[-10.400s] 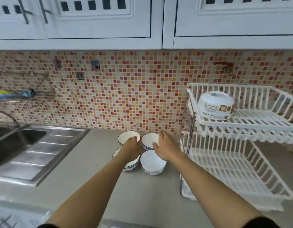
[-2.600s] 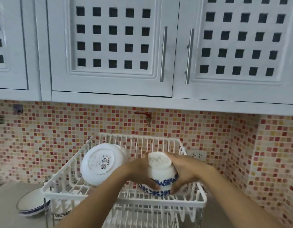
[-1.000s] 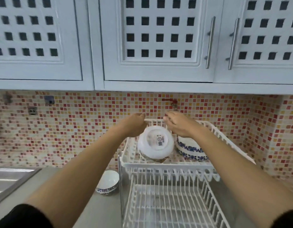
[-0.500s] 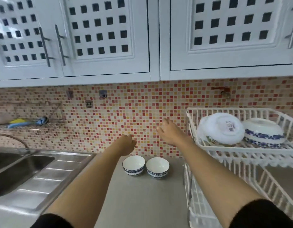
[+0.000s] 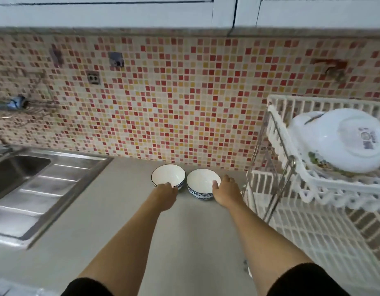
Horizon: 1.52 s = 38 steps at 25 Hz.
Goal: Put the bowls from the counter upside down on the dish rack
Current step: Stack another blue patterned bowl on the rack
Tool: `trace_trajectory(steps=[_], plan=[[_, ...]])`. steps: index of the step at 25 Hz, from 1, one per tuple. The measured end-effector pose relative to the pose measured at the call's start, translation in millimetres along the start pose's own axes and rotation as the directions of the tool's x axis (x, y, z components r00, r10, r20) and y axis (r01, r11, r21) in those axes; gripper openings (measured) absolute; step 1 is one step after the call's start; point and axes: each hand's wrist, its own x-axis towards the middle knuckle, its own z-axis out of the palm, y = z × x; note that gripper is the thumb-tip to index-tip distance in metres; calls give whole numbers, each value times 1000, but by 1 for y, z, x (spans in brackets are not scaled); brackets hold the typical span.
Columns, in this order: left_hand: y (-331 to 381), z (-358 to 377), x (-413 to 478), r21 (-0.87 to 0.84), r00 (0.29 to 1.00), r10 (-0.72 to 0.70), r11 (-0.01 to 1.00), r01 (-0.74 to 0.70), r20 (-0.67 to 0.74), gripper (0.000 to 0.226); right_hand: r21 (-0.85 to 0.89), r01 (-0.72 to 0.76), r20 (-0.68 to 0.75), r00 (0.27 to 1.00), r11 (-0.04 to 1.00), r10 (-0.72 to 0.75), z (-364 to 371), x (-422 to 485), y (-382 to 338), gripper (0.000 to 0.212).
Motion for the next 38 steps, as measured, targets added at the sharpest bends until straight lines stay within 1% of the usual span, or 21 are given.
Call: trace_trajectory(steps=[2,4,5,7,8,9,10,12,15,18,20,22,24,26,29,31,33,35,36,37,38], plan=[[3,19,28,-85,1000,-1,996,3,24,39,17,-51,15,999,999,51,20,21,5,54],[9,39,53,-295,1000,1,955,-7,-20,37,16,-115,13,993,993,115,35,41,10,54],[9,49,64,-407,1000,1,913,6,17,39,16,-155,9,988,988,155,42,48,13,54],[11,69,91,-475,991,12,878,53,133,44,56,-238,-5,971,970,238,54,64,17,53],[14,78,102,-485,986,-10,870,92,169,48,74,-275,-8,961,959,276,64,75,20,53],[14,87,114,-472,993,-15,879,69,117,53,96,-316,9,948,944,317,74,86,23,54],[15,92,125,-405,993,-49,910,88,106,52,117,-360,30,933,925,359,81,95,24,55],[19,99,141,-330,977,-142,925,188,159,47,161,-431,80,902,888,423,96,111,28,57],[26,109,152,-312,973,-159,928,205,167,47,216,-460,183,885,861,427,107,122,31,46],[28,118,154,-367,963,-206,894,257,173,43,307,-473,199,881,826,430,112,122,39,41],[27,118,149,-361,960,-206,895,262,188,45,342,-440,156,898,830,412,111,109,45,38],[26,114,139,-326,975,-157,924,202,157,51,393,-372,126,928,841,351,110,90,53,35],[23,100,127,-303,989,-128,942,146,79,61,441,-292,141,956,849,256,103,72,58,33],[19,80,110,-278,996,-81,958,69,-32,64,474,-194,140,980,859,144,93,54,55,37],[14,47,68,-321,977,-67,947,-2,-203,52,470,-42,69,998,881,11,66,26,37,45],[12,25,38,-417,959,-102,909,-19,-265,40,485,62,29,996,872,-86,49,6,21,45],[9,0,1,-579,957,-111,812,-67,-267,33,548,157,-12,984,822,-179,27,-24,3,41],[6,-23,-35,-765,954,-85,620,-175,-287,24,630,233,-66,966,741,-248,5,-56,-16,32],[7,-32,-49,-823,949,-91,527,-212,-302,25,666,263,-92,958,699,-273,-5,-68,-25,28],[6,-40,-60,-858,940,-107,452,-244,-324,32,698,287,-122,950,656,-286,-16,-80,-34,24],[7,-50,-73,-874,927,-126,398,-278,-353,39,720,329,-160,936,611,-315,-30,-94,-44,24]])
